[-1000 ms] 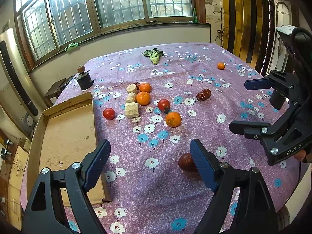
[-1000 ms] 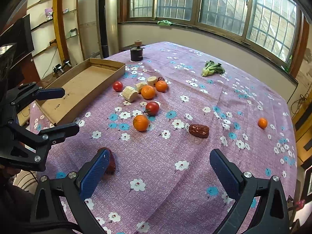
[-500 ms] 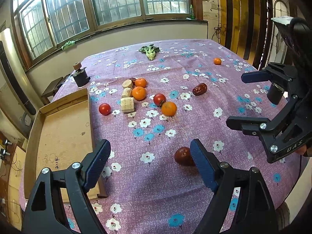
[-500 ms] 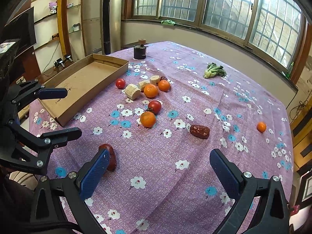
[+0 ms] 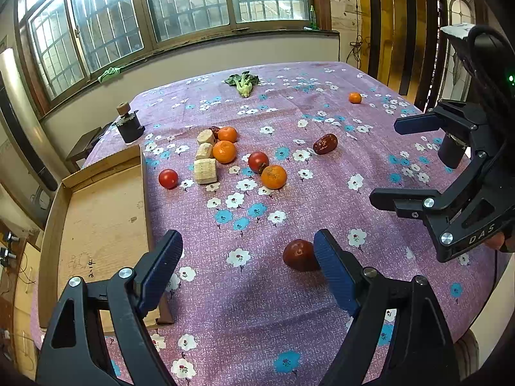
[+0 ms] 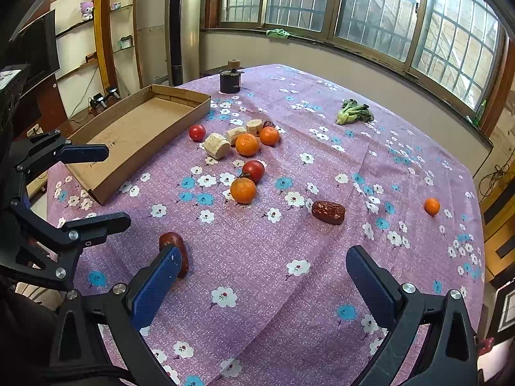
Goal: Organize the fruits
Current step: 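Grasp the smooth red date with left tool while right tool grasps wrinkled date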
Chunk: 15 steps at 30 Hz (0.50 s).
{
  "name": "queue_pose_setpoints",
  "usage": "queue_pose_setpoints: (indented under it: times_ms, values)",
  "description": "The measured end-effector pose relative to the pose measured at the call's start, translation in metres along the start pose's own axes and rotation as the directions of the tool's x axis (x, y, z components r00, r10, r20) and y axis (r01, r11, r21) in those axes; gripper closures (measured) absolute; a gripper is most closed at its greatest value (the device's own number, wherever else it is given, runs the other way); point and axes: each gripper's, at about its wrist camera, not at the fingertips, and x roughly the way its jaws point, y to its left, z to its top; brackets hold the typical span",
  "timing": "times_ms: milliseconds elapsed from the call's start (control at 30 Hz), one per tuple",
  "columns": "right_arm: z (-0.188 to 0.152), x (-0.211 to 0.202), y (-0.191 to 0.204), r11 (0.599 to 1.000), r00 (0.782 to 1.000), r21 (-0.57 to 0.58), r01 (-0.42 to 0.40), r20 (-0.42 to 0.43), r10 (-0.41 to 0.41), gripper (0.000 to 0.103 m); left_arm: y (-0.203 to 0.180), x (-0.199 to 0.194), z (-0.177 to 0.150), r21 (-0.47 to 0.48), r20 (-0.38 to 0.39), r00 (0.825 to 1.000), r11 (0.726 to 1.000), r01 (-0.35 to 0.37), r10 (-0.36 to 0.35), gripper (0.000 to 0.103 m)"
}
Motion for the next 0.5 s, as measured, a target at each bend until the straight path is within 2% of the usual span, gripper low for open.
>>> queue_pose_setpoints:
  times_ms: [200,500]
  values:
    - [-0.001,0.000,-0.001,1.000,1.000,0.001,-0.003,-0.001,0.003,0.000,0.001,0.002,0.001,-0.004,-0.006,1.000,1.000,0.009,-0.009,0.019]
    - [-0.001,0.010,-0.002,0.999,0.999,0.020,-0.038,-0.012,0.039,0.000,-0.006,0.019,-0.006,-0.006,-0.063,0.993,0.995,0.103,-0.103,0.019]
